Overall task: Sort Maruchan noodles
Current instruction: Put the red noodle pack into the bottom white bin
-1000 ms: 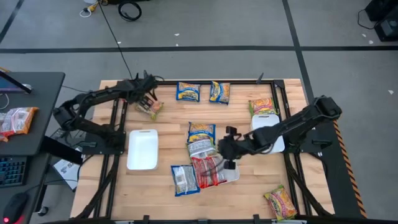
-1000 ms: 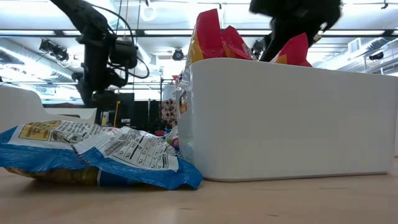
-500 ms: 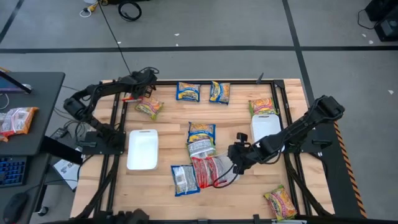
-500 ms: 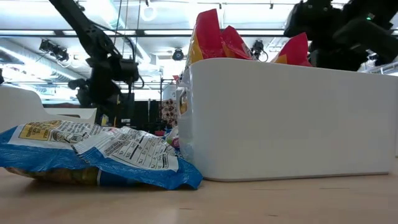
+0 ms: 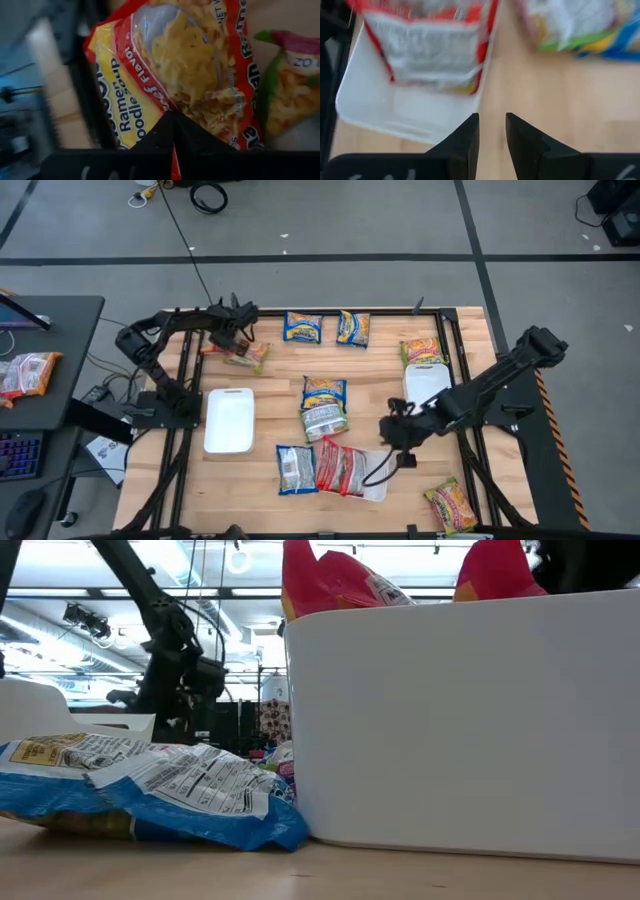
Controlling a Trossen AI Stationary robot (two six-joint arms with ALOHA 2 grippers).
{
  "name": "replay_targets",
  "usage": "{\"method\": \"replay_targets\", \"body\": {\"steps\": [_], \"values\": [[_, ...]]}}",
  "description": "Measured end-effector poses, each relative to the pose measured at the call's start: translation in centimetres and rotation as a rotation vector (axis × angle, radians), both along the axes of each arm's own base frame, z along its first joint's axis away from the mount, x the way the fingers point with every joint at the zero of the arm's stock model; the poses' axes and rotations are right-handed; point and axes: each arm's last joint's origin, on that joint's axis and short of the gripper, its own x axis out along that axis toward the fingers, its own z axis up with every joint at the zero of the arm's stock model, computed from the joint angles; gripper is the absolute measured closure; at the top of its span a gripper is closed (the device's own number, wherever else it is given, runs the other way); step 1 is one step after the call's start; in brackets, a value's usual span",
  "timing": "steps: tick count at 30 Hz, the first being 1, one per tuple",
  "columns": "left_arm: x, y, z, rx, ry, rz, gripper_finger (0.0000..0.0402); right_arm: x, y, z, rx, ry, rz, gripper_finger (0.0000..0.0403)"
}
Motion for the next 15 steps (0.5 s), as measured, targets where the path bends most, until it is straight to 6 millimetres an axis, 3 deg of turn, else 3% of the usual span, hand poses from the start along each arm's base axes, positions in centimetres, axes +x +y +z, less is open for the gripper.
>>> {"method": "replay_targets", "body": {"steps": [4, 9, 11, 15], "values": [[2.4, -0.8, 2.0, -0.058, -0.18, -0.109, 0.0385, -1.0, -1.5, 2.1, -0.123, -0.122, -0.032, 0.0302], [5.2, -2.5, 6.1, 0.035, -0.377, -0.319, 0.0392, -1.8, -3.2, 3.6, -0.204, -0.184, -0.021, 0.0302], [5.4, -3.3, 7.3, 0.087, -0.404, -0.324, 0.0391, -1.9, -3.6, 3.7, -0.201, -0.187, -0.001, 0.0301], [3.6, -3.8, 7.9, 0.195, -0.279, -0.119, 0.0388, -2.1, -4.1, 3.5, -0.219, -0.172, 0.003, 0.0301]]}}
